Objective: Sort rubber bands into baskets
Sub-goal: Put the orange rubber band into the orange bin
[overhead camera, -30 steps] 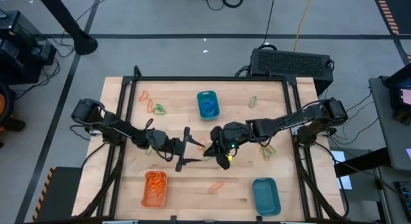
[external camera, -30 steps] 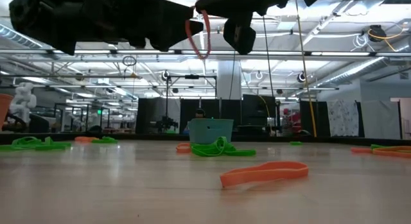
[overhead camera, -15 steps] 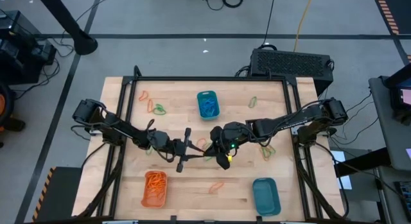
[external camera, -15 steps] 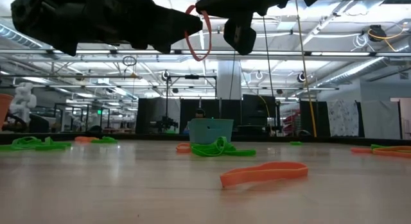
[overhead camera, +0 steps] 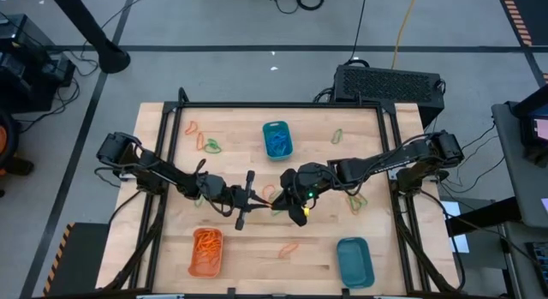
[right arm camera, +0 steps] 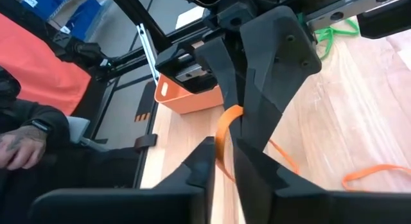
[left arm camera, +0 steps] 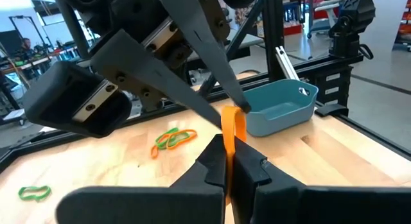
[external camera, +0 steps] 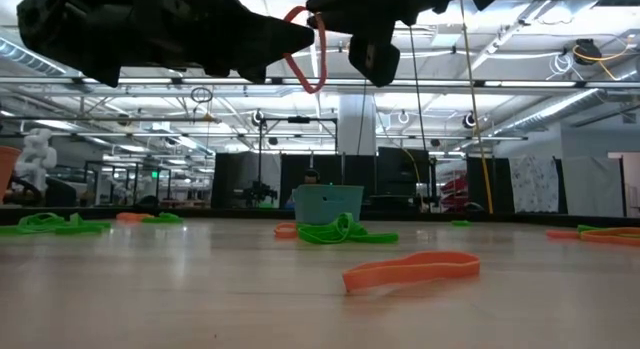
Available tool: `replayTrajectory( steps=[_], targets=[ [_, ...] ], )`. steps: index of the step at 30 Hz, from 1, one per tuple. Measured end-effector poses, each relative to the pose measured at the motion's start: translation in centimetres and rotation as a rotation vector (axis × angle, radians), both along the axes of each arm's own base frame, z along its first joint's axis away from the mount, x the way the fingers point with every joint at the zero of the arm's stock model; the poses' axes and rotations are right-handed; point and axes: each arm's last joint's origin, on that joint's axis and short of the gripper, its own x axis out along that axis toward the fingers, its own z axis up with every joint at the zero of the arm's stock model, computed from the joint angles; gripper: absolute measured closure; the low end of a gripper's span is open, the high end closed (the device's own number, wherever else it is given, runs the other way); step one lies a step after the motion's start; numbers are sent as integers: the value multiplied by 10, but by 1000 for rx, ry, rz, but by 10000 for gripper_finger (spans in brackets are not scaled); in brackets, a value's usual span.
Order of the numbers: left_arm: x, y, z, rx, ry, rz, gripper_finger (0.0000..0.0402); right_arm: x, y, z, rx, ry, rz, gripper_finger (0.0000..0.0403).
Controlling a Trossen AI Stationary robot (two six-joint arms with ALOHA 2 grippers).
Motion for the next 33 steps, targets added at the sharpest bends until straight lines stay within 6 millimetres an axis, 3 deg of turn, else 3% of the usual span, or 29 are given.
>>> replayTrajectory(
  steps=[7,11,17,24,33],
  targets=[
    [-1,0,-2,8,37,3,400,-1,-7,-2,-29,27,-5,292],
    [-12,-12,6,-9,106,-51,400,-7,-9,-3,-60,76,8,269],
    [-45,-35,20,-18,282,-155,401,-11,-4,-3,-102,86,46,255],
    [-92,-55,31,-215,551,-211,401,-12,5,-3,-150,63,93,254],
    [-129,-68,15,-354,921,-131,401,-13,10,-3,-174,53,116,254]
  ],
)
